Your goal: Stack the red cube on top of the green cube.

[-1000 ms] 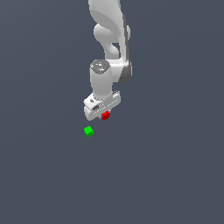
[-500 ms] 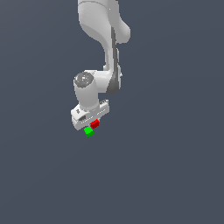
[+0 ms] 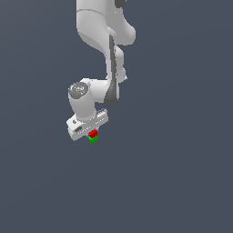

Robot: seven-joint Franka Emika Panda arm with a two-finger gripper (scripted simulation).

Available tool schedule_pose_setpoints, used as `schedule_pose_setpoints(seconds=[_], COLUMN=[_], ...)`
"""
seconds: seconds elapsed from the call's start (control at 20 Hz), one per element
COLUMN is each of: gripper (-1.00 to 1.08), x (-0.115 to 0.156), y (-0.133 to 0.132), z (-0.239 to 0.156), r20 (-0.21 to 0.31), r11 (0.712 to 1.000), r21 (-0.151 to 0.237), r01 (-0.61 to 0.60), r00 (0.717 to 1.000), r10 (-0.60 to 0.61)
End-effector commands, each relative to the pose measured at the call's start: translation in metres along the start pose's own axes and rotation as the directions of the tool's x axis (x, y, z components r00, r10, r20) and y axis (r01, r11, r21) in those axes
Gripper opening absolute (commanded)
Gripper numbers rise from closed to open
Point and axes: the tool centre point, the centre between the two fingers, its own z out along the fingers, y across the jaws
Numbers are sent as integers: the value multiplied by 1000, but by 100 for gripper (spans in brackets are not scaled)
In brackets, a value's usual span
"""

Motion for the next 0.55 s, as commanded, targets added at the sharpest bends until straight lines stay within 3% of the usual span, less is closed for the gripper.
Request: schedule_pose_setpoints(seconds=[0.0,0.05,0.5], gripper=[-100,100,100], x=[1,1,1], y=[2,2,2], z=[0,0,0], r20=[-1,-1,-1], r11=[1000,1000,1000], r21=[-1,-1,-1], r01=[1,1,1], r00=[1000,1000,1000], r10=[-1,-1,-1])
